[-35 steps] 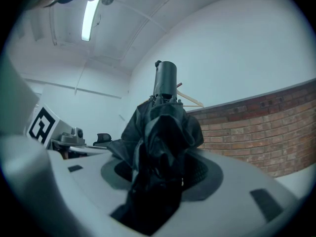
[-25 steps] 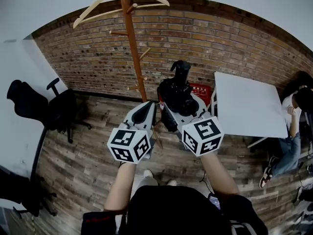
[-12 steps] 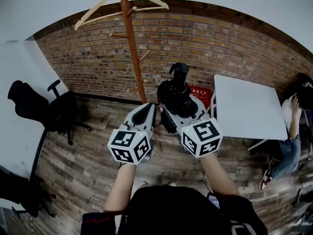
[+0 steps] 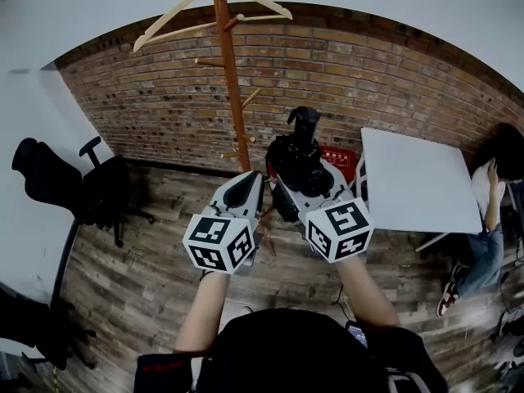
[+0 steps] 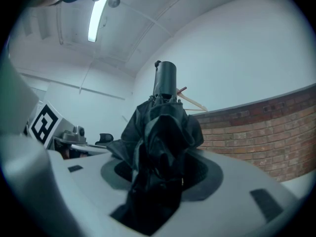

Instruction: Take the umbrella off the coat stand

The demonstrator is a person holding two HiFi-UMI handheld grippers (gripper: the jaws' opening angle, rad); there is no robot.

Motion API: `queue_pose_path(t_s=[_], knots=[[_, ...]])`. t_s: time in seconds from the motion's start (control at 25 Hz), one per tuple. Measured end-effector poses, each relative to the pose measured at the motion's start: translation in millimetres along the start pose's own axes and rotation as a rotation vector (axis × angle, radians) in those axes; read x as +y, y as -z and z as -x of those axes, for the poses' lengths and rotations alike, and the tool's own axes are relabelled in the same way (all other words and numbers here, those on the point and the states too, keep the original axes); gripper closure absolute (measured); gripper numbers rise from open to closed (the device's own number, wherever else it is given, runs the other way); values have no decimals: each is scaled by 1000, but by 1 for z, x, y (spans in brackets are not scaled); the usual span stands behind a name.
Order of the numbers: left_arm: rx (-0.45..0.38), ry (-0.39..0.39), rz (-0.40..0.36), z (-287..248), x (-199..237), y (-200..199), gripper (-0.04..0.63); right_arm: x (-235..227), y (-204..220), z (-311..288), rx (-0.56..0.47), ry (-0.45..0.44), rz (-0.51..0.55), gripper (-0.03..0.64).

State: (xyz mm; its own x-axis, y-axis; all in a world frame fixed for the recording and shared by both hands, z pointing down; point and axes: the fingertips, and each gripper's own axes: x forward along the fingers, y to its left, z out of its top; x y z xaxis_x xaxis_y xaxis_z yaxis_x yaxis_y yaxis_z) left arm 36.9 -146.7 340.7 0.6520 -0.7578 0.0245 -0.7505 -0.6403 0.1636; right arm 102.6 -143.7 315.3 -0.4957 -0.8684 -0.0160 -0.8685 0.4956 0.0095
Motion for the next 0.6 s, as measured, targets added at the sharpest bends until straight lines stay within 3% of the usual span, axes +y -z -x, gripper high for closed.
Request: queue_pose_path(t_s=[0.6], knots=[[0,9,14,20,46,-6,577,32,2,-31,11,21,3,382]])
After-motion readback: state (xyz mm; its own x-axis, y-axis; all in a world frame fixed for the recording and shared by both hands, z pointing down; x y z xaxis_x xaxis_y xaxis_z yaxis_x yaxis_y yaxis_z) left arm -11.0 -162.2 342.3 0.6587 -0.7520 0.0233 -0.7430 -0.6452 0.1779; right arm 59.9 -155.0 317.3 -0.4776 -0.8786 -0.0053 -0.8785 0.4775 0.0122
